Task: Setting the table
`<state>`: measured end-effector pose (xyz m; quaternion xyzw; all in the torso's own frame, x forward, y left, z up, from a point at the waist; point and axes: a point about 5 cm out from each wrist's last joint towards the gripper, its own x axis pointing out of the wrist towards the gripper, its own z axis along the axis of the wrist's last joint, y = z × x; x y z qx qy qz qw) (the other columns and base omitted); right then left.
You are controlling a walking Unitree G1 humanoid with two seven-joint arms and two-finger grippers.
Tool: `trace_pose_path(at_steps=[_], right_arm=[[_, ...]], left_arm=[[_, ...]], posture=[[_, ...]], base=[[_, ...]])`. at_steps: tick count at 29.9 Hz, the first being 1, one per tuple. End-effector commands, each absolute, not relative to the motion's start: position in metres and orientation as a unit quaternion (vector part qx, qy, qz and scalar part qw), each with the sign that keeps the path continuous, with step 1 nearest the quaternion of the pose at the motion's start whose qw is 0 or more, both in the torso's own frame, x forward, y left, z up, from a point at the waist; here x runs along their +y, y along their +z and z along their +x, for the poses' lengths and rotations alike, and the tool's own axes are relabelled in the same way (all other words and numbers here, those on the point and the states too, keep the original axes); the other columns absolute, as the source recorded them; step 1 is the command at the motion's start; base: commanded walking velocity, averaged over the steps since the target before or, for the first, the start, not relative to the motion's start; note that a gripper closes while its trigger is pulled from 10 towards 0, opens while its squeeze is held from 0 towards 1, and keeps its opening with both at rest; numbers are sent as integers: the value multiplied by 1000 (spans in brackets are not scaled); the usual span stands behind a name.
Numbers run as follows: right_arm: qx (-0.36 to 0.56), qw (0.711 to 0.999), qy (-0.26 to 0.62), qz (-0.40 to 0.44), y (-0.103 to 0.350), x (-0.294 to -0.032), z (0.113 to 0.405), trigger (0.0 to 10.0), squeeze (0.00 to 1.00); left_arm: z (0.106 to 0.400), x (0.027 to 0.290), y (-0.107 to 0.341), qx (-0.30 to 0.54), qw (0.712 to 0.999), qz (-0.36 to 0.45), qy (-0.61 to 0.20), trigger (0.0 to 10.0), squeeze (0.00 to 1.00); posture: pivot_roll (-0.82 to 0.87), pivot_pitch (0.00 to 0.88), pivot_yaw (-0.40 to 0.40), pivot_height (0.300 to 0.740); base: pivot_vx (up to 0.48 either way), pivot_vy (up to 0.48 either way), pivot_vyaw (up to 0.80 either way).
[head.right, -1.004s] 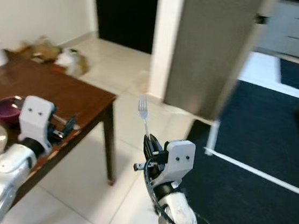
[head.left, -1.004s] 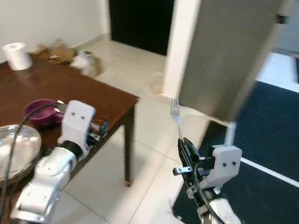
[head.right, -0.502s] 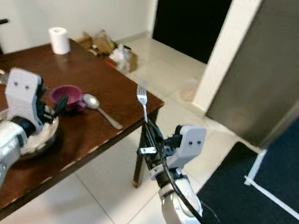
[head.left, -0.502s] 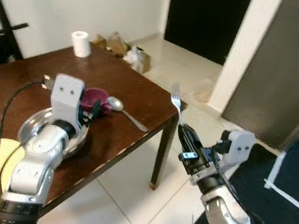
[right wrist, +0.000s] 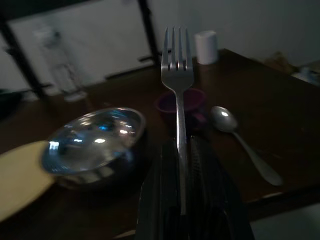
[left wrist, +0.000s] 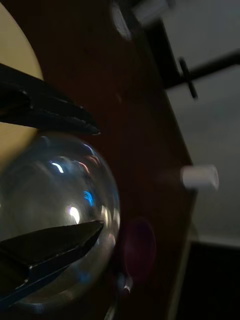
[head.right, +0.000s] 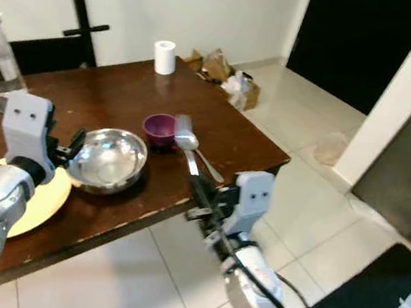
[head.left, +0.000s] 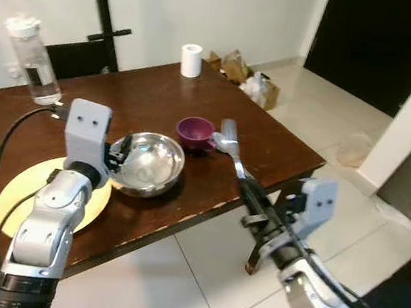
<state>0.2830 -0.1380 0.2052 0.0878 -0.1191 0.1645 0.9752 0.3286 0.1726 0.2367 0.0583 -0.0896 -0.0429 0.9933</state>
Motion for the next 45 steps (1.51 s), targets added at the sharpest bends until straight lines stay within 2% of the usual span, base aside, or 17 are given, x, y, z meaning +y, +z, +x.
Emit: trace_pose_path(at_steps=[1, 5, 27, 30, 34, 45], right_arm=[[-107, 981, 137, 86, 200, -144, 286, 10000, 0], [-105, 986, 99, 86, 199, -155, 290, 10000, 0], [-100, 990, 56, 81, 196, -163, 293, 10000, 0], [-98, 991, 6, 92, 196, -173, 296, 10000, 0], [-102, 990, -13, 99, 196, -178, 296, 10000, 0], [-107, 989, -37, 97, 195, -186, 294, 10000, 0]], left_arm=[[328, 172, 229, -73, 995, 60, -42, 10000, 0], [327, 169, 225, -64, 995, 56, -47, 10000, 0], [329, 164, 219, -53, 996, 56, -50, 10000, 0], [330, 161, 218, -57, 995, 60, -51, 10000, 0], [332, 160, 218, -60, 995, 64, -49, 10000, 0], [334, 153, 218, -66, 994, 70, -60, 10000, 0]], posture=[[18, 72, 72, 740], [18, 73, 73, 740], [16, 84, 77, 740], [16, 84, 76, 740], [13, 84, 78, 740], [7, 86, 81, 740]], base=[[0, 0, 800], [0, 0, 800], [0, 0, 800], [0, 0, 0], [0, 0, 0], [465, 0, 0]])
